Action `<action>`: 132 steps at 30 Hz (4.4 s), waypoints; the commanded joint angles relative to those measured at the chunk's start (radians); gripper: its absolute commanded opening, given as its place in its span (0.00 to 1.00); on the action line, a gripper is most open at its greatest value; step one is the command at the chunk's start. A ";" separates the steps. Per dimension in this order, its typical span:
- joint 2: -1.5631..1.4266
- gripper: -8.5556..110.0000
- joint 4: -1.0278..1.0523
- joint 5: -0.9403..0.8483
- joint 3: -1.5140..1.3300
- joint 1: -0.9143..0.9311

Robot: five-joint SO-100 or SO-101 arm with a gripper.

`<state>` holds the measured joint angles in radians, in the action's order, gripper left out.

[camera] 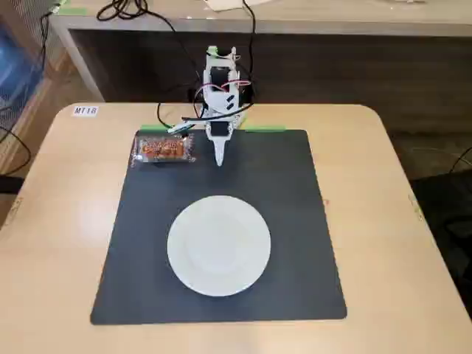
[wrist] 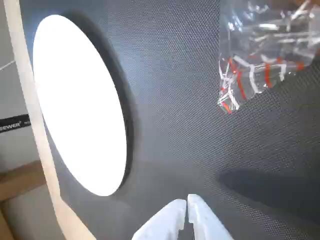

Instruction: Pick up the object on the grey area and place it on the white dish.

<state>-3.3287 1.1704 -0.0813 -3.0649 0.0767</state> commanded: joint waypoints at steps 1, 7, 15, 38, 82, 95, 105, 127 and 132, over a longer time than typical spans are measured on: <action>-0.023 0.07 -0.014 0.011 0.021 -0.012; -0.023 0.07 -0.014 0.009 0.021 -0.012; -0.023 0.07 -0.011 0.000 0.032 -0.032; 0.739 0.07 0.526 -0.391 1.269 0.345; 1.427 0.40 0.413 -0.715 1.206 0.956; 1.578 0.49 0.373 -0.769 1.233 0.850; 1.655 0.47 0.374 -0.773 1.267 0.854; 1.970 0.44 0.370 -0.744 1.365 0.877; 2.036 0.38 0.374 -0.735 1.404 0.885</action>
<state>-1.3039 1.5417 -0.8314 -1.6981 0.9587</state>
